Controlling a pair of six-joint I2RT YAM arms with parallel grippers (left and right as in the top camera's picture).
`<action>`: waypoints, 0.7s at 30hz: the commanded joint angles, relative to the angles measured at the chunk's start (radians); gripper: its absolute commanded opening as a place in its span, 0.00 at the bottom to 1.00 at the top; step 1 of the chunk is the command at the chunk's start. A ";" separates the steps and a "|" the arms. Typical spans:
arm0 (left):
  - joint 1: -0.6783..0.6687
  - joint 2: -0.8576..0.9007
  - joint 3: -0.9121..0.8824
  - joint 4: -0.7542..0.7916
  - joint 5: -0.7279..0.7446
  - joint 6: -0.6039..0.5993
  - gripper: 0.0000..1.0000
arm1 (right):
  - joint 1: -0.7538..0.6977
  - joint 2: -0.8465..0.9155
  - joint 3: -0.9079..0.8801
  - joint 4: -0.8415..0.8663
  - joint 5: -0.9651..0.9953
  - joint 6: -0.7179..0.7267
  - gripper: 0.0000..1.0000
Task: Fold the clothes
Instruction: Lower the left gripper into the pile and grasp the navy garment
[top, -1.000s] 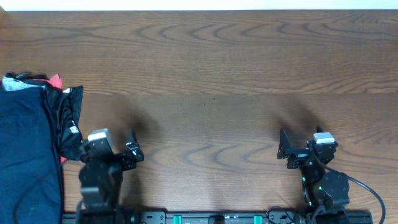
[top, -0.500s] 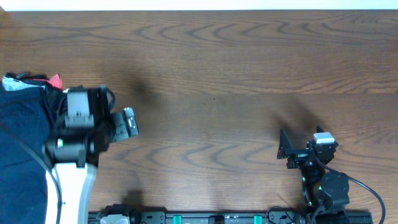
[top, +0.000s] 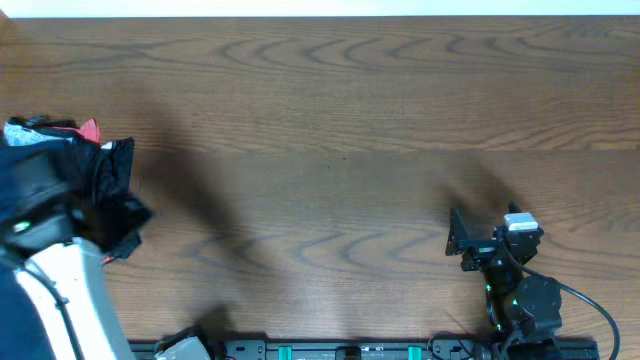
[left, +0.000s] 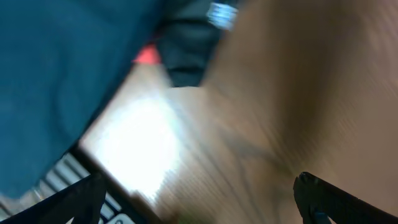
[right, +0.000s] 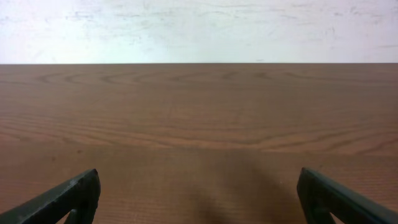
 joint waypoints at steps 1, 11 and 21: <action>0.156 0.059 0.021 -0.005 0.067 -0.056 0.98 | 0.009 -0.006 -0.003 -0.001 -0.003 -0.016 0.99; 0.274 0.369 0.018 0.065 0.059 0.010 0.87 | 0.009 -0.006 -0.003 -0.001 -0.003 -0.016 0.99; 0.274 0.478 0.018 0.202 0.059 0.118 0.85 | 0.009 -0.006 -0.003 -0.001 -0.003 -0.016 0.99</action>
